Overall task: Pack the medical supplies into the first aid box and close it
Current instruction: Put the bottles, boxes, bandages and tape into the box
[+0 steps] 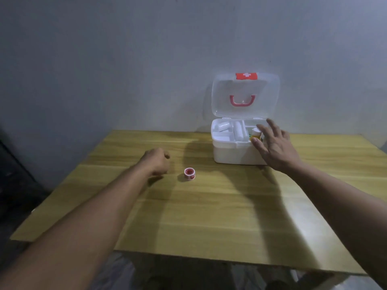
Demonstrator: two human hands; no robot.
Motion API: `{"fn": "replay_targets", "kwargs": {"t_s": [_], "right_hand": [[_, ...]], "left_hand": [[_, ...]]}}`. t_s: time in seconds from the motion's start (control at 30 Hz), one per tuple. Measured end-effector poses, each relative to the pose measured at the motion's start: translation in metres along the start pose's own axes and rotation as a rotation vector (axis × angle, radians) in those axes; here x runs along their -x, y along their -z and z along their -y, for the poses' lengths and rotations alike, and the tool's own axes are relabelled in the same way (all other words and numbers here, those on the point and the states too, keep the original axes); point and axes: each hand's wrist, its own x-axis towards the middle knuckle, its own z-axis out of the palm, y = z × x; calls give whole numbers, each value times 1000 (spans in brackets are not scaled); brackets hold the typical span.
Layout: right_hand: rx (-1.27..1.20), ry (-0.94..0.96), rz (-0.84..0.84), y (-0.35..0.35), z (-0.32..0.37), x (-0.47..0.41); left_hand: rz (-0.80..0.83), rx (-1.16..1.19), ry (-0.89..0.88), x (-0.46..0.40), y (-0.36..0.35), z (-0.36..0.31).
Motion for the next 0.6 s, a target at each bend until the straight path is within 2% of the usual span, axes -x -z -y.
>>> {"fn": "replay_targets", "kwargs": {"t_s": [0.17,0.37,0.6], "right_hand": [[18,-4,1,0,-1,0],[5,-17,10,1,0,1],[-16,-18,11,2,1,1]], "left_hand": [[-64,29,-113,11,-15,5],[87,51,-219,22,-20,-8],[-52,46,-395,20,-36,-19]]}}
